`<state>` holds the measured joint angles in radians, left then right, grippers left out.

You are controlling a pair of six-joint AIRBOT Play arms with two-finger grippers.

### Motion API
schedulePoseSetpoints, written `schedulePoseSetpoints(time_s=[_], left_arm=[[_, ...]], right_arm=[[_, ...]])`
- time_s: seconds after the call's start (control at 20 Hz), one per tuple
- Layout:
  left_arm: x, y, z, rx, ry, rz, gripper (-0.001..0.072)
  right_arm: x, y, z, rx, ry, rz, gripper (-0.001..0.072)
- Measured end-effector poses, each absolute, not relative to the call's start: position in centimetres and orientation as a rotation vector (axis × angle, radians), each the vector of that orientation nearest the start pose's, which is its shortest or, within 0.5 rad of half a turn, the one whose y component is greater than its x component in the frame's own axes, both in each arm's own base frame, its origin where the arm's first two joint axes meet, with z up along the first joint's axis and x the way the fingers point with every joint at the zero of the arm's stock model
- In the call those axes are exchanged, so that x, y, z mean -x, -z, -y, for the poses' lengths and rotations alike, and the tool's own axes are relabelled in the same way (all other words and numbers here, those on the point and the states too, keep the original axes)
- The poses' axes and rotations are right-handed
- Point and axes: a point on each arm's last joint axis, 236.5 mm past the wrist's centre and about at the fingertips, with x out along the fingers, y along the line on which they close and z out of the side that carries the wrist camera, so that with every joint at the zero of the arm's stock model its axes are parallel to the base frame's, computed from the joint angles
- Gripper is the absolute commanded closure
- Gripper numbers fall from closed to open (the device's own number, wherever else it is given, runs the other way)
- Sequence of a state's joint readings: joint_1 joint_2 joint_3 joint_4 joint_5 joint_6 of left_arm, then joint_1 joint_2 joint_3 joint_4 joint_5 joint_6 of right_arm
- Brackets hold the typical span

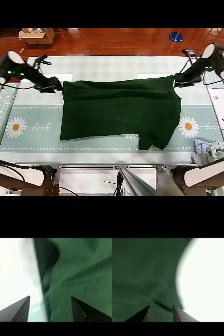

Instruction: Fold the shirts.

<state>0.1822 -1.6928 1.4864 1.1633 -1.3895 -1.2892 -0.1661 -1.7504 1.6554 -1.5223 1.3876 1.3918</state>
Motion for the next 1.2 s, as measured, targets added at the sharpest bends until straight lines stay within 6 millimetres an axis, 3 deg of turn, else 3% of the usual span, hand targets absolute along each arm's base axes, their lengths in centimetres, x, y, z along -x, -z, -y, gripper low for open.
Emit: schedulePoseSetpoints(time_s=[0.1,0.25,0.4,0.6,0.7,0.85,1.2], left_arm=[[-40.3,2.8,-0.1,0.335,0.294,-1.488,0.0109],[-34.3,3.4,-1.8,0.442,0.243,-1.534,0.0109],[-27.3,5.3,-1.0,0.591,0.248,-1.587,0.0109],[-21.0,7.8,1.3,0.72,0.28,-1.65,0.0109],[-19.5,8.7,2.1,0.755,0.289,-1.667,0.0109],[-18.8,9.5,2.6,0.775,0.286,-1.658,0.0109],[-20.0,10.2,4.6,0.773,0.321,-1.62,0.011]], right_arm=[[-42.7,2.3,9.0,-0.019,0.045,-1.499,0.0241],[-37.2,3.4,10.2,-0.141,0.045,-1.569,0.0223],[-32.5,5.3,8.2,-0.344,-0.076,-1.574,0.0222],[-30.0,6.5,6.0,-0.528,-0.164,-1.5,0.0222],[-29.6,6.5,5.3,-0.573,-0.194,-1.474,0.0222],[-29.6,6.3,4.5,-0.618,-0.221,-1.446,0.0222],[-29.7,5.7,3.5,-0.665,-0.258,-1.427,0.0223]])
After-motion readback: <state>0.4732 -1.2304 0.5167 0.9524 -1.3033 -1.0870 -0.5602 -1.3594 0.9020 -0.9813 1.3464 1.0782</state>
